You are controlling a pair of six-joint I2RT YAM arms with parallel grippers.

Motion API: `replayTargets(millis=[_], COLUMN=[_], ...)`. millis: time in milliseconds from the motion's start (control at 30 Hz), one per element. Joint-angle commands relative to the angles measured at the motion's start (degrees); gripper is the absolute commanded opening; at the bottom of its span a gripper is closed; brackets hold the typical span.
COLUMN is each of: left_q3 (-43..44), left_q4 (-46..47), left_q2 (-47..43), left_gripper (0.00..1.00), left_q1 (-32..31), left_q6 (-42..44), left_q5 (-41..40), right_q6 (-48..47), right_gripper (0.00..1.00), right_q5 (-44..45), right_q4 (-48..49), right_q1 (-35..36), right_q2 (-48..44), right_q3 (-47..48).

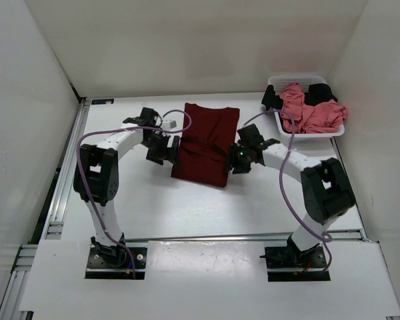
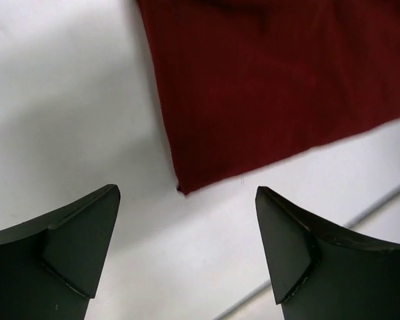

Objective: Fold and stack the t-shirts
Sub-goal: Fold the folded rectangular tshirt in 1/3 of the way

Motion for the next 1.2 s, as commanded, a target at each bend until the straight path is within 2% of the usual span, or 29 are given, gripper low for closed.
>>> replayTargets(millis=[0,100,233,333,433,467,533,600,667,733,900,1167], left_q3=[-4.3,-6.5,-6.5,-5.9,-4.3,-3.0,-1.7,-1.0,-1.7,-3.0,-11.3,-23.5], left_q4=[-0.3,2.5,3.0,3.0,3.6,3.6,3.6,3.6,3.6,3.6,3.1,0.2], left_q2=[-5.5,-4.7,-1.7,-0.1,1.5,2.5,3.9,5.0,5.0,3.6,-2.1,-13.9], left_gripper=[0.94,0.96,0.96,0.9,0.79,0.68,0.55,0.4,0.29,0.1,0.1,0.12], left_q1=[1.8,-0.1,1.0,0.4,-0.9,-0.9,-0.9,-0.9,-0.9,-1.4,-2.0,-4.6], left_q6=[0.0,0.0,0.0,0.0,0.0,0.0,0.0,0.0,0.0,0.0,0.0,0.0], left_q5=[12.3,6.5,8.7,8.0,7.3,7.3,6.6,6.6,6.6,6.6,6.1,2.9], right_q6=[6.7,8.8,12.7,13.3,13.9,13.9,13.9,14.4,14.4,14.4,12.0,8.9], right_gripper=[0.51,0.51,0.52,0.52,0.52,0.52,0.5,0.38,0.25,0.18,0.06,0.04], right_q5=[-6.3,-9.4,-15.5,-15.0,-14.4,-14.4,-14.4,-14.9,-15.5,-15.5,-17.2,-18.8], right_q4=[6.5,10.1,17.1,19.1,20.8,20.8,21.3,21.3,21.3,21.3,18.8,11.9], right_q1=[-0.2,-0.2,0.4,0.4,0.4,-0.1,-0.1,-0.1,-0.1,-0.6,-0.7,1.8], right_q2=[-6.0,-6.0,-3.6,-2.5,-0.8,-0.2,1.1,1.8,1.8,1.0,-3.7,-14.5], right_q3=[-7.1,-11.5,-15.4,-16.0,-16.0,-16.0,-14.6,-14.1,-14.1,-15.9,-20.1,-30.2])
